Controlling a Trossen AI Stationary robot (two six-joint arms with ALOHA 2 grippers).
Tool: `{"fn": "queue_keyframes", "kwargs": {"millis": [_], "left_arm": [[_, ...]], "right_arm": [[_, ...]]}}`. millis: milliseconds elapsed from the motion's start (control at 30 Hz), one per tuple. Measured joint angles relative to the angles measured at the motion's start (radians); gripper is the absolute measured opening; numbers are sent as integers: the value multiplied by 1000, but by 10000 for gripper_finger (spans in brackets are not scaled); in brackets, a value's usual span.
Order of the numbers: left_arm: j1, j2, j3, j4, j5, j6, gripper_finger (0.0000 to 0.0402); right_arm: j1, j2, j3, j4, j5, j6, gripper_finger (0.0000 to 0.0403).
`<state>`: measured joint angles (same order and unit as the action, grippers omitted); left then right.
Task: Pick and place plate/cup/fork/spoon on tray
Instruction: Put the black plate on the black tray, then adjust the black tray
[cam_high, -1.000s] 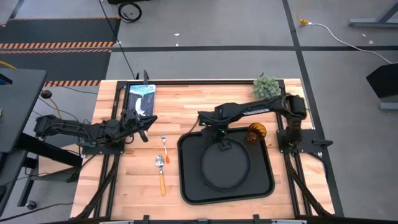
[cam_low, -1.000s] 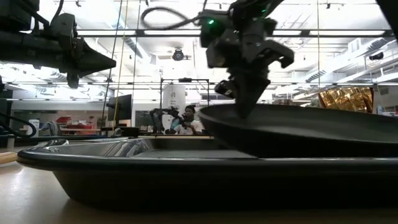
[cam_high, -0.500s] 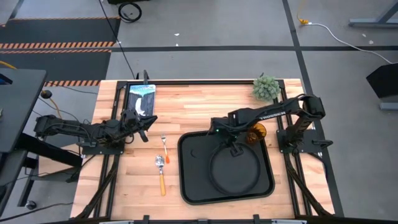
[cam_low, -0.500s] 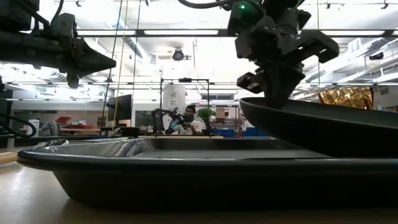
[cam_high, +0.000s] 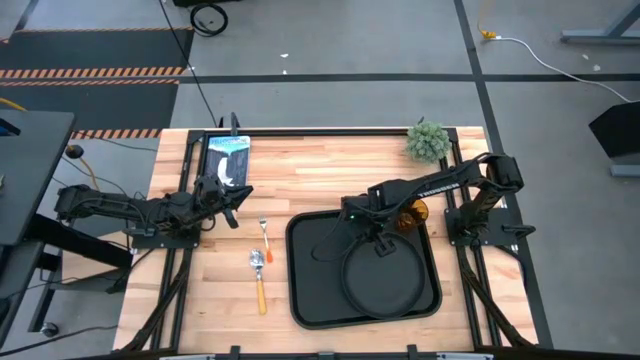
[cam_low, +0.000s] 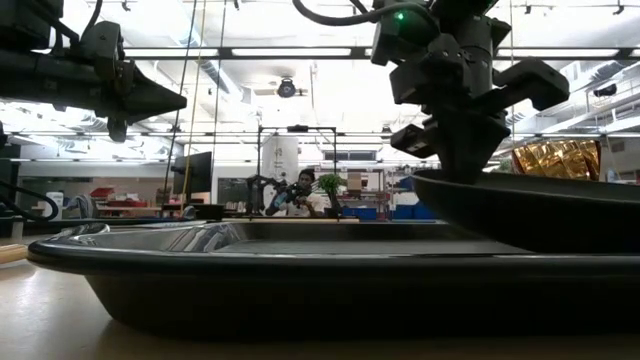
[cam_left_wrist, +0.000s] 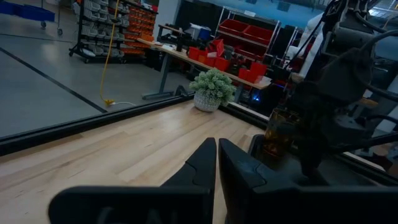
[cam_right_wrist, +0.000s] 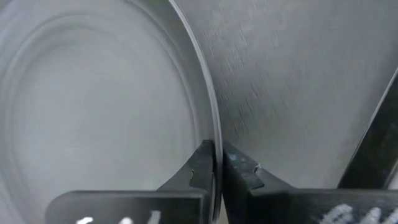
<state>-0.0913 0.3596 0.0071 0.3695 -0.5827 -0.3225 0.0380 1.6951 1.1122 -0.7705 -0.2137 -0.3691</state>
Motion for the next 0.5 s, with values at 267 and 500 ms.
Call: {"fn": "queue_keyframes", "kwargs": {"millis": [267, 500], "left_arm": [[0, 0, 0, 0, 0, 0, 25], [0, 0, 0, 0, 0, 0, 25]], "right_arm": [[0, 1, 0, -1, 17, 0, 63], [0, 1, 0, -3, 70, 45, 92]]}}
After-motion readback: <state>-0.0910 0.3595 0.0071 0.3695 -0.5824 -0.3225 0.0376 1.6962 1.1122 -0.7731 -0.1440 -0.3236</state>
